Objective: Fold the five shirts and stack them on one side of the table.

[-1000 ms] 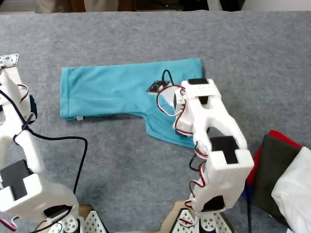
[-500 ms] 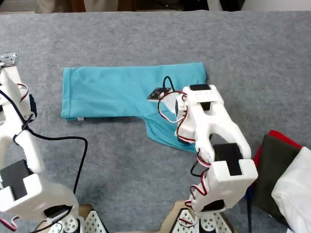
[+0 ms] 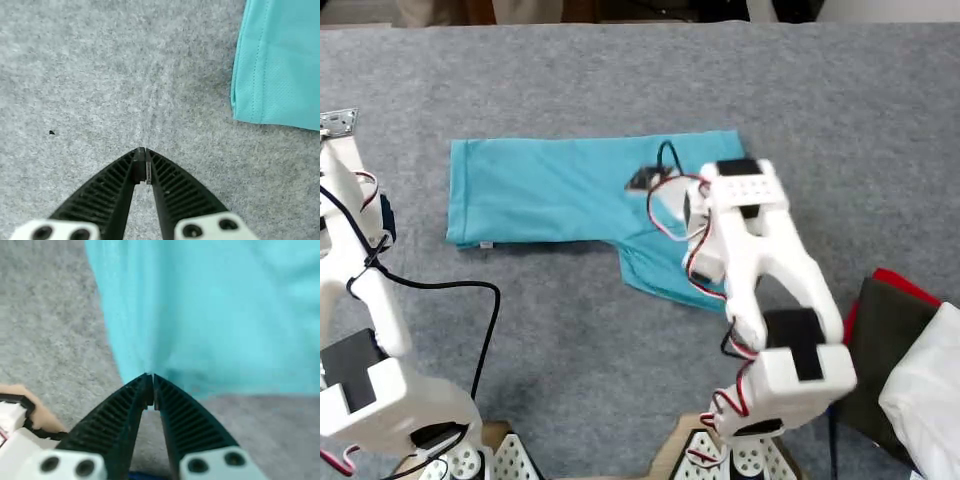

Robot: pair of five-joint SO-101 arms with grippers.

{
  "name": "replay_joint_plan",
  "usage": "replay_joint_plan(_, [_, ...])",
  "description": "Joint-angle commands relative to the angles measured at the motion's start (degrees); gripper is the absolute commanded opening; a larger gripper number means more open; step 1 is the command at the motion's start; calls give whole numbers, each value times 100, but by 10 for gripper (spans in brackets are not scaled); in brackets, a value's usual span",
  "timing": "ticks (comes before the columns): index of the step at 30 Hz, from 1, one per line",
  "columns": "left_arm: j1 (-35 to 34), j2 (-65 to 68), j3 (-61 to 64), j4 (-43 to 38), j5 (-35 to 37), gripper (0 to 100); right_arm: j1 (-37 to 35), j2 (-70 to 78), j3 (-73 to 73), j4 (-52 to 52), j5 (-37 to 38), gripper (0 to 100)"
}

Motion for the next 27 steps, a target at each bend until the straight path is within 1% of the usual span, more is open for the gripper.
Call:
replay_joint_plan(1, [62,-268,-26,-79,9,19,224,-646,-778,229,18,26])
replay_joint_plan(4, [70,-268,-53,-79,9,19,338,-796,-1103,352,18,27])
replay_joint_plan(7, [202,-268,-9,-62,18,19,321,-848,-1051,492,211,27])
replay_joint_plan(9, [273,-268,0,-53,141,19,242,-866,-778,519,475,50])
replay_joint_plan(12, [308,-277,-9,-53,273,19,127,-866,-163,352,905,132])
replay_joint_plan(14, [308,-277,-9,-44,273,19,119,-866,268,105,1178,168])
replay_joint_plan(18, [255,-277,0,-53,264,19,119,-866,1015,-396,1451,171])
replay_joint_plan(23, [255,-268,0,-62,273,19,-347,-866,1710,-870,1477,173])
replay_joint_plan(27, [185,-268,0,-70,264,19,-646,-866,1842,-1196,1327,173])
